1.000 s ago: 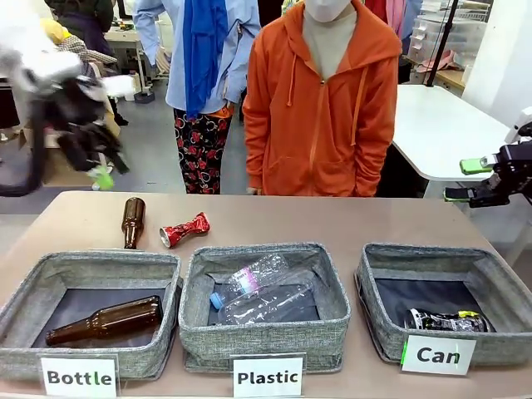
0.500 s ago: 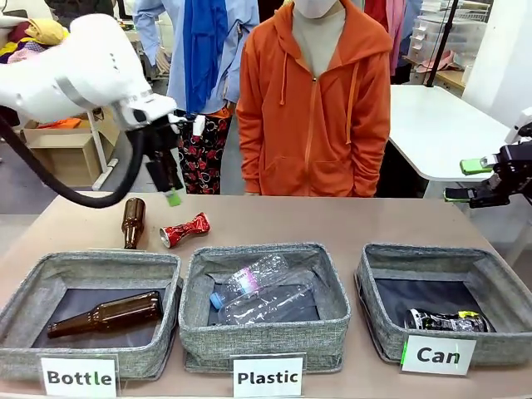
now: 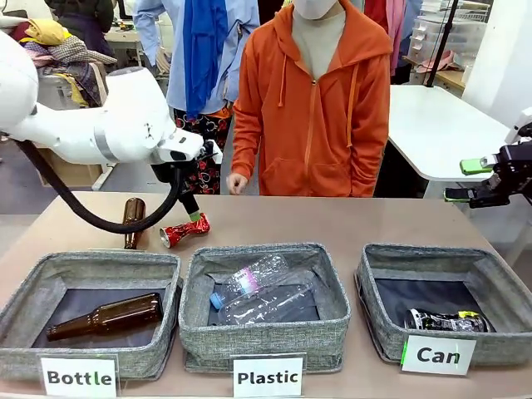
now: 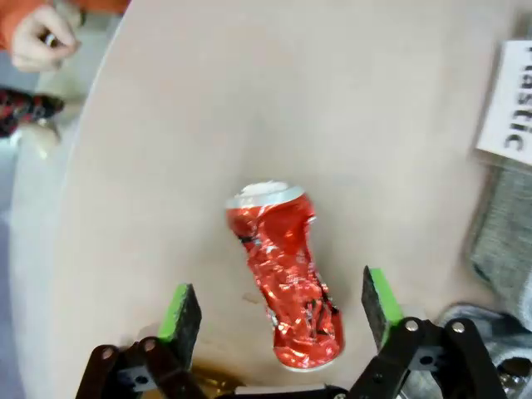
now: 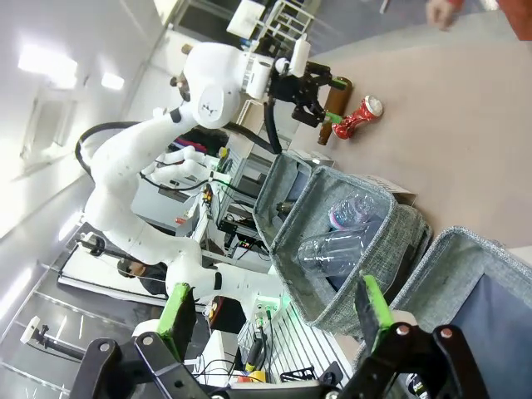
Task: Sort the can waste into the basket.
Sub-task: Pick up the can waste from the table and place it in the right Fabric basket.
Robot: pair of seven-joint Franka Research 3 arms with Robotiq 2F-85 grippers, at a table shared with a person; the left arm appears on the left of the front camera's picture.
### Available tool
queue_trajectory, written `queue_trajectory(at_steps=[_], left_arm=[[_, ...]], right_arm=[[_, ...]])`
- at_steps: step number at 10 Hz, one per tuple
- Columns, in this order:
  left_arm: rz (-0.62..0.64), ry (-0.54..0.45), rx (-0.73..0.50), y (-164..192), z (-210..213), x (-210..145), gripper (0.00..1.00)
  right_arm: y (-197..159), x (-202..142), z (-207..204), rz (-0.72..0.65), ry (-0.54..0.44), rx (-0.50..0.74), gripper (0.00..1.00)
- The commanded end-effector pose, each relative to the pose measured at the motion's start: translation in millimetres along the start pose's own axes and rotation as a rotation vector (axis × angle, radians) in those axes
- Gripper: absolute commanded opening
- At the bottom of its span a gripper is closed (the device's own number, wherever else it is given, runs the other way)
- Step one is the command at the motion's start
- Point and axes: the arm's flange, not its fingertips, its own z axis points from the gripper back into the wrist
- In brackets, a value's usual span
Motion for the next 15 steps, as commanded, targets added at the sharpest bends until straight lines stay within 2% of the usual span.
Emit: queue_trajectory(at_steps=[1, 2, 3, 4, 6, 7, 9, 11, 12, 13, 15], left_arm=[[0.053, 0.075, 0.032, 1.7, -7.0, -2.3, 1.0], [0.042, 0.098, 0.021, 3.5, -6.7, -6.9, 1.0], [-0.008, 0.058, -0.048, 3.1, 17.0, -16.9, 1.0], [-0.072, -0.06, -0.135, -1.4, 73.1, -44.5, 1.0], [-0.111, -0.239, -0.153, -11.3, 172.9, -116.7, 1.0], [-0.137, -0.281, -0.18, -14.2, 208.8, -155.8, 1.0], [-0.183, -0.349, -0.268, -10.7, 249.0, -228.4, 1.0], [-0.249, -0.525, -0.331, 3.0, 275.8, -321.9, 1.0], [-0.185, -0.633, -0.313, 12.7, 276.1, -369.5, 1.0], [-0.064, -0.707, -0.249, 22.0, 265.6, -412.9, 1.0], [0.013, -0.856, -0.289, 28.6, 224.2, -478.7, 1.0]], right_arm=[[1.8, -1.2, 3.1, 0.023, 0.013, 0.005, 1.0], [1.8, -1.2, 3.1, 0.023, 0.013, 0.005, 1.0], [1.8, -1.2, 3.1, 0.023, 0.013, 0.005, 1.0], [1.8, -1.2, 3.1, 0.023, 0.013, 0.005, 1.0], [1.8, -1.2, 3.1, 0.023, 0.013, 0.005, 1.0], [1.8, -1.2, 3.1, 0.023, 0.013, 0.005, 1.0], [1.8, -1.2, 3.1, 0.023, 0.013, 0.005, 1.0], [1.8, -1.2, 3.1, 0.023, 0.013, 0.005, 1.0], [1.8, -1.2, 3.1, 0.023, 0.013, 0.005, 1.0], [1.8, -1.2, 3.1, 0.023, 0.013, 0.005, 1.0], [1.8, -1.2, 3.1, 0.023, 0.013, 0.005, 1.0]])
